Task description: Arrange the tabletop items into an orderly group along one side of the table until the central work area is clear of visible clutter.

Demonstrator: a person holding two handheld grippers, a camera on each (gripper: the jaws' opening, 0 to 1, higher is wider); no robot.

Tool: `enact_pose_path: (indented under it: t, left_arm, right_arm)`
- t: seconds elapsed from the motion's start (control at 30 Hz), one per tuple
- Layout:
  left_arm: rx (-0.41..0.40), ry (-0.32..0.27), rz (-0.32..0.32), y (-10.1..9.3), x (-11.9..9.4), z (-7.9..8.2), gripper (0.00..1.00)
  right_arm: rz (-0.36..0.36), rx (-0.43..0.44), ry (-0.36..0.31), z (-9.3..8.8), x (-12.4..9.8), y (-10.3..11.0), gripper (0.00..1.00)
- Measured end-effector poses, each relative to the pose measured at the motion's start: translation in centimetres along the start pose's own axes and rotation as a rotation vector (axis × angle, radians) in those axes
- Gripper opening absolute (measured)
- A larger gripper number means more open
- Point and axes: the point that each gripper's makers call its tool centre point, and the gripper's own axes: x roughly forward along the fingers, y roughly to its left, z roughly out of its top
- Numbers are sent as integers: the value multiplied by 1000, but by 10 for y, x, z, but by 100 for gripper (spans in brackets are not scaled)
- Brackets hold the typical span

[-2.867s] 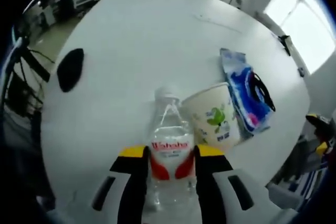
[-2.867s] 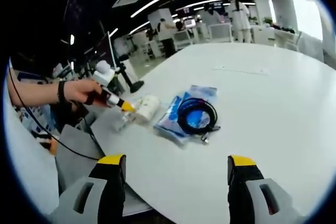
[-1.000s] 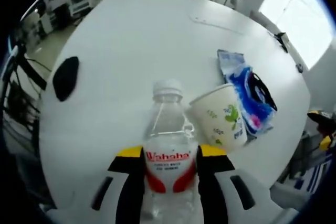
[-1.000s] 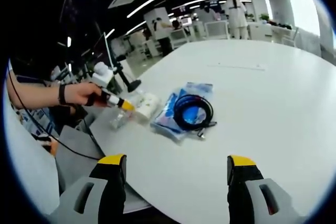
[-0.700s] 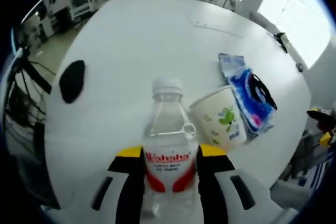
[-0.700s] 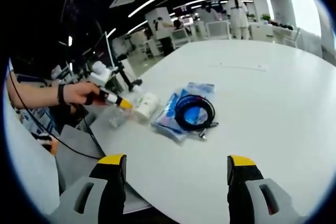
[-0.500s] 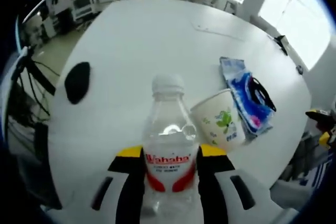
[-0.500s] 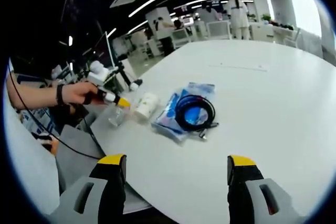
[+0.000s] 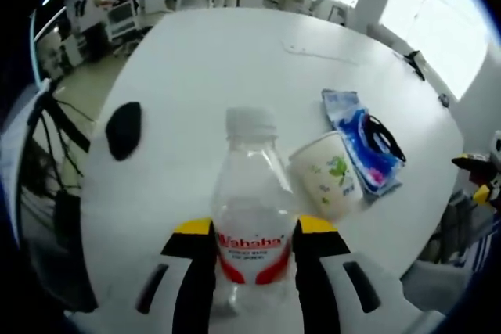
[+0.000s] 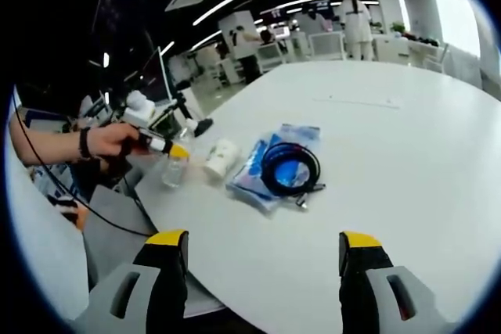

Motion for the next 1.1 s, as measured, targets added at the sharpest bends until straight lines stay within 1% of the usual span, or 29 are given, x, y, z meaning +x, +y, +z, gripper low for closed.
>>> enact_pose_path:
  t: [0.2, 0.3, 0.43, 0.77, 1.1]
  left_arm:
    - [2, -20, 6, -3, -10, -2, 37]
    - [4, -36, 9, 0, -9, 2, 37]
    - [4, -49, 16, 6, -11, 0, 37]
    - [2, -80, 31, 13, -17, -9, 37]
    - [12, -118, 53, 13, -27, -21, 37]
  right_arm:
    - [-1, 1, -1, 0, -1, 0, 80]
    - [0, 2, -4, 0, -1, 2, 80]
    - [4, 0, -4, 1, 0, 4, 80]
    - [12, -8, -5, 1, 0, 8, 80]
    - [22, -6, 2, -8, -2, 13, 80]
